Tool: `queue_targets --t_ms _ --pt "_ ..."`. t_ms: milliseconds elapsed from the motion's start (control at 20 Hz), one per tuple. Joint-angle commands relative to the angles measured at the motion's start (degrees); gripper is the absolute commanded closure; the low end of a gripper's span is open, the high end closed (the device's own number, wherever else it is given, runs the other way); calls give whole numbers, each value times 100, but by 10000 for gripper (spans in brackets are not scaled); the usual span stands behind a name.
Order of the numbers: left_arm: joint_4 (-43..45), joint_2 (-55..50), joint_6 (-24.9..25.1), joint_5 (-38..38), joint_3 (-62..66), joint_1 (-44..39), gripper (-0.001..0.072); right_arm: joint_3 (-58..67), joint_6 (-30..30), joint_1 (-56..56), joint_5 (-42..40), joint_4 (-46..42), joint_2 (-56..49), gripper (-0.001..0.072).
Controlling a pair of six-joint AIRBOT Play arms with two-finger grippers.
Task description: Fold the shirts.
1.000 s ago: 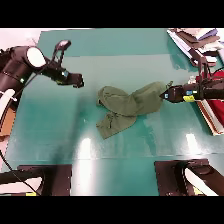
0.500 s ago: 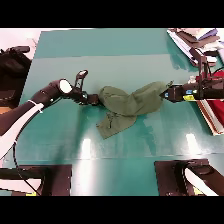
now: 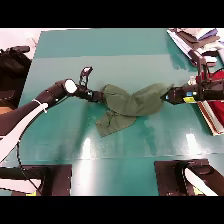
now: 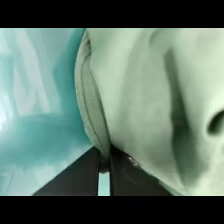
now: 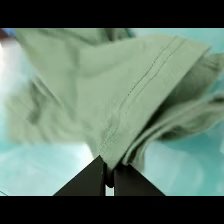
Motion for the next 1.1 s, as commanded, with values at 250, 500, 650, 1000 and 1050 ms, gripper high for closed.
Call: queue_targets --t_ms 250,500,650,1000,1050 --pt "636 195 297 -1001 920 649 677 -1480 -57 -1858 492 -745 765 296" --pt "601 195 297 -1062 918 634 677 -1486 -452 -2516 149 20 197 81" --pt "614 195 297 -1204 918 634 677 -1480 -461 -2135 -557 24 -531 87" --pt "614 195 297 -1311 918 634 677 -332 -490 -1143 -879 278 -2594 136" --pt "614 195 297 -1331 918 634 677 -197 -490 -1047 -807 258 -2846 139"
